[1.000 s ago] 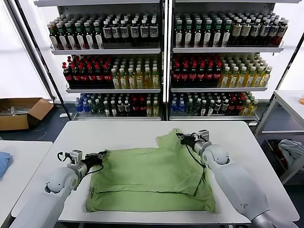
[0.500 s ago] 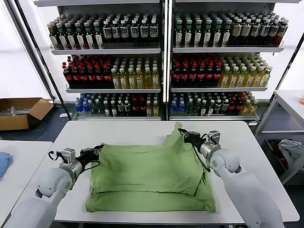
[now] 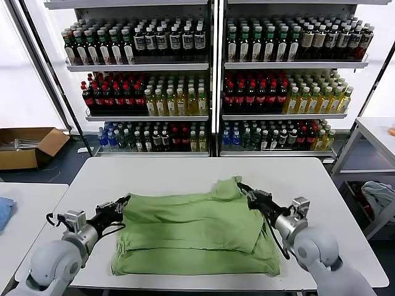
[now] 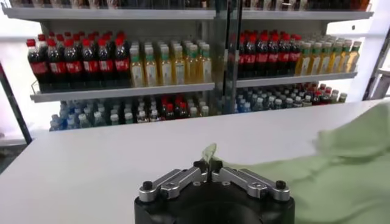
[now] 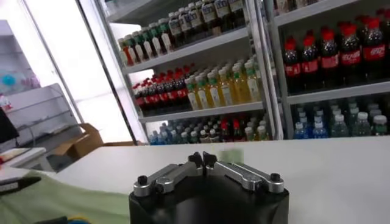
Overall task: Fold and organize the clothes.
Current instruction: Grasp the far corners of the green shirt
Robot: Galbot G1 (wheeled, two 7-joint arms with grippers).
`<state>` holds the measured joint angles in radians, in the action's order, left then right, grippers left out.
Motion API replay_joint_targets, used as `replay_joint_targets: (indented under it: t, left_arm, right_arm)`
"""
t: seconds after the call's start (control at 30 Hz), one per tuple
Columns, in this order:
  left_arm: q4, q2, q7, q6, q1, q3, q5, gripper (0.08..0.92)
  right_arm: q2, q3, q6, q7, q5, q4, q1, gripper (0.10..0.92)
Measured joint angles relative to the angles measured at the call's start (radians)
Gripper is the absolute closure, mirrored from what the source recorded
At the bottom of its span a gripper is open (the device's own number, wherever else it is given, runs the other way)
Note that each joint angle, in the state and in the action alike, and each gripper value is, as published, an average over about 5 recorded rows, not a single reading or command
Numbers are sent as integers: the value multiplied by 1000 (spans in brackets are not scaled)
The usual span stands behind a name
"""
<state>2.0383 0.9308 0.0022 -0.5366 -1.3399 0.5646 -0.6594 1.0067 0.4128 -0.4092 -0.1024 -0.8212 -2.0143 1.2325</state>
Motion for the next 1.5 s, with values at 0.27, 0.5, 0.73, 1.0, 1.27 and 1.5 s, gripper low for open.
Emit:
replay_joint_targets:
  t: [0.27,0.5,0.73,1.0,1.27,1.5]
  left_arm:
    - [70,31,-2,3,-124,44,5,910]
    - [93,31,-1,5,-157,42,8,910]
    - [117,39,8,9,-186,52,10,910]
    - [124,39,10,11,-189,54,8,910]
    - [107,20,12,16,-167,48,-2,910]
    - [103,16,15,18,-160,53,-4,910]
  right_arm:
    - [5,53,-16,35,47,-32,105,853]
    - [23,-17,-54,103,87,72,-18,654]
    - [60,-122,-76,150,112,211,-187,455]
    - [108,-212,-87,169,132,347,-318,270]
    - [143,-269,-94,171,142,439,-391,366]
    - [156,-291,-93,172,147,478,-416,566]
